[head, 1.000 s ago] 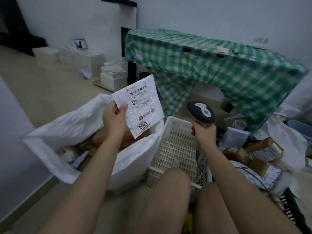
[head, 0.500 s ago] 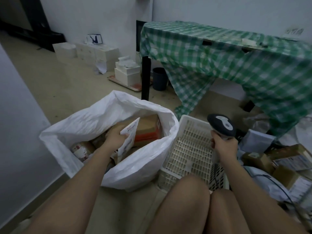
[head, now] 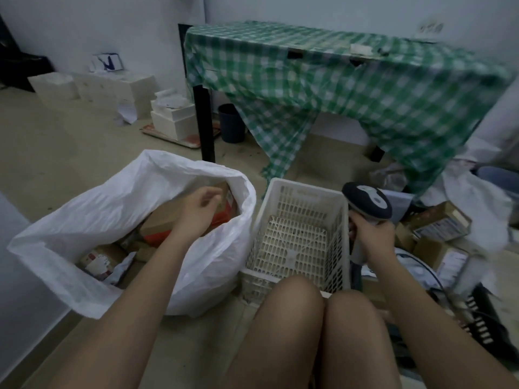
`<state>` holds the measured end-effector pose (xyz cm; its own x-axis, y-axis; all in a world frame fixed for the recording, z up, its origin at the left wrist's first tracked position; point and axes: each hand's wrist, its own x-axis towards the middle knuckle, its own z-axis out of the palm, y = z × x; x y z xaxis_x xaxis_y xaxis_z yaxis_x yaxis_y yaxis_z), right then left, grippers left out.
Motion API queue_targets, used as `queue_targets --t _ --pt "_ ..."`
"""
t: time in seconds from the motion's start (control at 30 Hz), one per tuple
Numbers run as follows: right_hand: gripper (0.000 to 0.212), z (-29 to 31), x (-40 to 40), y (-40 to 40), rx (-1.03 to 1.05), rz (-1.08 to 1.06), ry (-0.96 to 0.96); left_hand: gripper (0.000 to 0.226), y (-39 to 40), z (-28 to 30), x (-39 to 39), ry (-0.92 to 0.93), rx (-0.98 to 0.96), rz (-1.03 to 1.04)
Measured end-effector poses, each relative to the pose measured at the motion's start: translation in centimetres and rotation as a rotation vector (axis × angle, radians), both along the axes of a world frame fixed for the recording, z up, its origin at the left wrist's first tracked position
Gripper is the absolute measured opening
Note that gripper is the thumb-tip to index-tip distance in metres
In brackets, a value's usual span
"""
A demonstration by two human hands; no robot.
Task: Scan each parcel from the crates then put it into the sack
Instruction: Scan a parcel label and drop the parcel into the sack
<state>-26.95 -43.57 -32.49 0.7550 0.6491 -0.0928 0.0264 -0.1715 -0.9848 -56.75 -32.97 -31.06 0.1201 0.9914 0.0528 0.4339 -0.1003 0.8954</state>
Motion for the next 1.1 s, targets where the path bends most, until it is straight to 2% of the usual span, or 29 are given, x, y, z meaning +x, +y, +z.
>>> queue_targets --t 0.13,0.2,0.3,0.43,0.57,0.7,0.8,0.83,0.93,1.1 --pt "0.029 -0.8 2.3 -2.5 -0.036 -0.021 -0.004 0.019 -1.5 1.8 6.5 -0.146 0.108 -0.158" --pt "0.024 -1.5 3.9 -4.3 -0.074 -0.042 0.014 0.021 -2.4 1.7 10.4 -0.151 0.103 -0.259" --pt "0.019 -2.8 6.3 -7.5 -0.101 -0.108 0.067 0.013 -4.1 0.3 16.7 -0.102 0.063 -0.434" --pt "0.015 -4.8 9.8 -11.5 -0.113 -0.227 0.044 0.017 -6.6 -3.1 24.5 0.06 -0.014 -0.608" --pt "0.011 -6.5 13.3 -14.7 -0.114 -0.334 -0.069 0.02 -8.4 -8.0 30.9 0.26 -0.091 -0.756" --pt "0.02 -8.3 16.1 -16.0 -0.113 -0.412 -0.14 0.022 -8.8 -14.1 35.5 0.531 -0.171 -0.871" --pt "0.011 -9.5 18.0 -15.7 -0.077 -0.424 -0.146 0.021 -8.5 -17.6 38.3 0.703 -0.217 -1.004" --pt "0.018 -9.4 18.0 -15.3 -0.058 -0.416 -0.146 0.023 -8.4 -18.2 38.6 0.735 -0.217 -1.032" --pt "0.028 -10.3 19.0 -13.8 -0.022 -0.392 -0.133 0.036 -8.3 -20.4 40.1 0.799 -0.198 -1.104" --pt "0.02 -12.3 19.3 -12.0 -0.066 -0.344 -0.063 0.073 -8.4 -22.7 40.9 0.946 -0.002 -1.277"
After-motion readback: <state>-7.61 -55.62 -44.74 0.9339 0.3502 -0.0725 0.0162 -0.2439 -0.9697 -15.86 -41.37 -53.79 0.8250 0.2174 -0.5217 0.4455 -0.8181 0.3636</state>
